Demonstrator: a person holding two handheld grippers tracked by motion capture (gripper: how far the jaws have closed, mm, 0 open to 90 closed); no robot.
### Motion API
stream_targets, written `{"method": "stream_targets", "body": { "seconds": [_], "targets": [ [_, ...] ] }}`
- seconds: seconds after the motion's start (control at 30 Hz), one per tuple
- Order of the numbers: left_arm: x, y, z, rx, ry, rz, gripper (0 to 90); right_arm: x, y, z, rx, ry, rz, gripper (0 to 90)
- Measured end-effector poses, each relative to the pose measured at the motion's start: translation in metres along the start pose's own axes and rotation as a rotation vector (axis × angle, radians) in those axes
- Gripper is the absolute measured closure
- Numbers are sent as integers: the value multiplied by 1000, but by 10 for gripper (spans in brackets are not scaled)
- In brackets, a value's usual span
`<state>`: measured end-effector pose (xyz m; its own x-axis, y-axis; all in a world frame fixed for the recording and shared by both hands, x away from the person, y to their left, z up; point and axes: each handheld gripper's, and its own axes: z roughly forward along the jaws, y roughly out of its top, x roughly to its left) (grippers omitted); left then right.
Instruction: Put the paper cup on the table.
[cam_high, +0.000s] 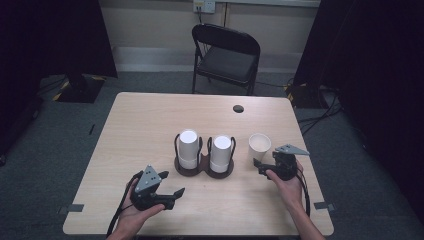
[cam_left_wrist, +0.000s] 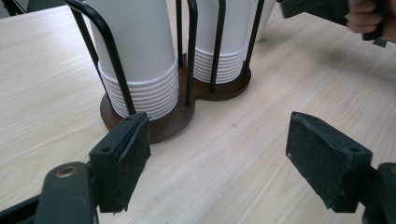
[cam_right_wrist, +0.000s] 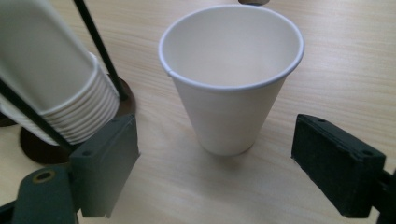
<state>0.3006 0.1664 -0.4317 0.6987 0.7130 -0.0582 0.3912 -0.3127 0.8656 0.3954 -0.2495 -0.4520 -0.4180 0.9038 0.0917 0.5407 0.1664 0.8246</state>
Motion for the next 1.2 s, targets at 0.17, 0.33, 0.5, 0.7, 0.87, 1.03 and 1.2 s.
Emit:
{"method": "stream_targets", "body": {
  "seconds": [0.17,0.33,0.5,0.7,0.87,1.03,1.2],
  "targets": [
    [4,-1,1,6,8,-15,208,8,0,-20,-10,16,7,140],
    [1,-1,0,10,11,-9,202,22,0,-37,-39,42,-32,138],
    [-1,-1,1,13,17,-5,198,37,-2,-48,-68,55,-59,136],
    [1,-2,0,19,28,-14,198,53,-2,-54,-68,87,-73,136],
    [1,-3,2,32,39,-15,200,69,-5,-64,-84,111,-94,137],
    [4,-4,4,51,62,-34,202,77,-20,-64,-85,114,-105,138],
    [6,-6,5,57,67,-46,202,77,-27,-60,-69,103,-103,138]
  ]
}}
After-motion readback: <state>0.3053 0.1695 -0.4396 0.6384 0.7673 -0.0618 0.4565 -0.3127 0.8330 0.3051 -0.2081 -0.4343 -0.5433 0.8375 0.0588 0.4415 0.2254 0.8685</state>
